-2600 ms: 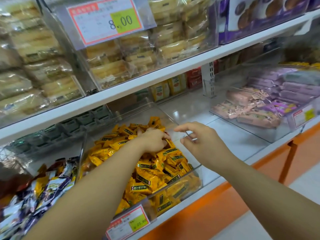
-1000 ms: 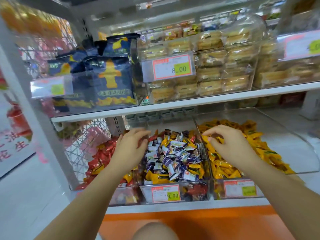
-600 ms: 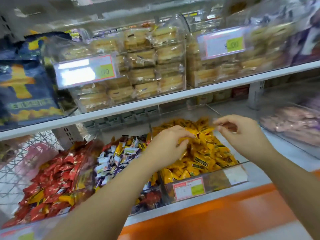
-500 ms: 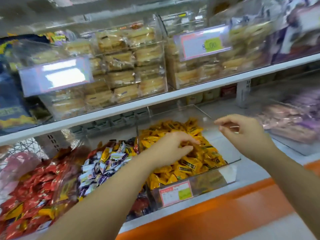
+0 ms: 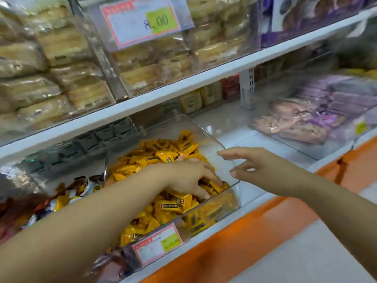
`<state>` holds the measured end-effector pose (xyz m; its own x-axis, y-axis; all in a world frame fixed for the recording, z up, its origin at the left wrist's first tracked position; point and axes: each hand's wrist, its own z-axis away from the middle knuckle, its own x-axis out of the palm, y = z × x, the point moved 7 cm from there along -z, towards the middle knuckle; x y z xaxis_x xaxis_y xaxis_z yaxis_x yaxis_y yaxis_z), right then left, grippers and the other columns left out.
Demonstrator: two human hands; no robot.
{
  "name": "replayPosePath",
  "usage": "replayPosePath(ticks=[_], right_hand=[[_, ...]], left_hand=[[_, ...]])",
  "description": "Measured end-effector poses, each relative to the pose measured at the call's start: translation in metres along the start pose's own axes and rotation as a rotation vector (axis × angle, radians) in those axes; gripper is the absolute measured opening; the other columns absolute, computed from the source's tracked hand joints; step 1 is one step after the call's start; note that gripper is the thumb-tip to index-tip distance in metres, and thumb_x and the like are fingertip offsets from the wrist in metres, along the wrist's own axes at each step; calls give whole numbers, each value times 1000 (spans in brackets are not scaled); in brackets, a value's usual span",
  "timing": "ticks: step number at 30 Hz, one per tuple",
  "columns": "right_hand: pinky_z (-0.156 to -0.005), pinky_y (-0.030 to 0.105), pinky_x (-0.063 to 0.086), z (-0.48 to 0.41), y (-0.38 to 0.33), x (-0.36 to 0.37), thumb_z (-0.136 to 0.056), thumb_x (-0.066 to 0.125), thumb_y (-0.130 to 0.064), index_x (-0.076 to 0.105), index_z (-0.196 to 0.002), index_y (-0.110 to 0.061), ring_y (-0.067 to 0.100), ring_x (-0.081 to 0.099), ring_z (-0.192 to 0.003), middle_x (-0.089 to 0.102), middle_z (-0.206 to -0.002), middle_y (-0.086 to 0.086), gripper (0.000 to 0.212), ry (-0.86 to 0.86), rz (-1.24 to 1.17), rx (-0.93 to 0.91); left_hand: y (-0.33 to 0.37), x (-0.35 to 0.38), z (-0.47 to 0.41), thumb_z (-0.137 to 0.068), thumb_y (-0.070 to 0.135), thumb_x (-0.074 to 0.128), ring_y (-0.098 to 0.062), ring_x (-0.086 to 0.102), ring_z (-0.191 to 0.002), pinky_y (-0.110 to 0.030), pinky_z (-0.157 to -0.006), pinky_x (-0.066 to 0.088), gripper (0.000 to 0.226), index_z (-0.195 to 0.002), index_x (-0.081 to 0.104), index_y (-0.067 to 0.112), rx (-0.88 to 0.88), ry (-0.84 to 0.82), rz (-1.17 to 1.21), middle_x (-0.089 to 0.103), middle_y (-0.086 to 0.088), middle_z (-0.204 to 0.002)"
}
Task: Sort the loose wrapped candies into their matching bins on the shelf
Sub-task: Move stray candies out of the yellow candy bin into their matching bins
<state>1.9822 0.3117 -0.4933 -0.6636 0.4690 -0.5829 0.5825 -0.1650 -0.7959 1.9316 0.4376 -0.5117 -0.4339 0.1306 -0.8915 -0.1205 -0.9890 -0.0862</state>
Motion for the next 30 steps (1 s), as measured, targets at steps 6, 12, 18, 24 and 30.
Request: replayPosePath(ticks=[6,12,18,24,30], right_hand=[[-86,29,50,5,-4,0,-93,57,-20,42,-111,-62,-11,62,-86,49,-125,-22,49,-20,-24,6],[-83,20,50,4,-5,-1,-92,59,-21,40,-111,-63,-11,63,-85,48,-124,-23,50,-18,-20,19],[-83,20,50,2,-3,0,-91,59,-23,45,-116,-59,-9,63,-84,50,-127,-22,46,7,-14,41],[-83,25,51,0,-6,-2,-89,62,-21,46,-104,-62,-7,64,-81,53,-123,-20,46,41,0,39],[-86,29,52,3,-6,0,-90,61,-22,47,-112,-59,-5,65,-85,53,-126,-20,46,30,4,61]], left_hand=[[-29,-5,11,-91,40,56,-15,30,-134,-61,-111,9,32,-122,53,45,-67,37,-52,42,13,-133],[-71,-4,35,-93,40,51,-16,22,-139,-55,-114,15,22,-112,60,46,-182,90,-106,36,11,-145],[-56,-27,53,-94,29,54,-8,34,-132,-37,-113,25,20,-108,64,40,-130,348,92,41,11,-141],[21,-4,32,-94,29,57,0,47,-115,-42,-112,27,26,-118,63,33,139,65,356,56,20,-118],[5,21,13,-90,43,58,-16,6,-145,-69,-105,-14,41,-128,47,53,18,-125,128,24,11,-153]])
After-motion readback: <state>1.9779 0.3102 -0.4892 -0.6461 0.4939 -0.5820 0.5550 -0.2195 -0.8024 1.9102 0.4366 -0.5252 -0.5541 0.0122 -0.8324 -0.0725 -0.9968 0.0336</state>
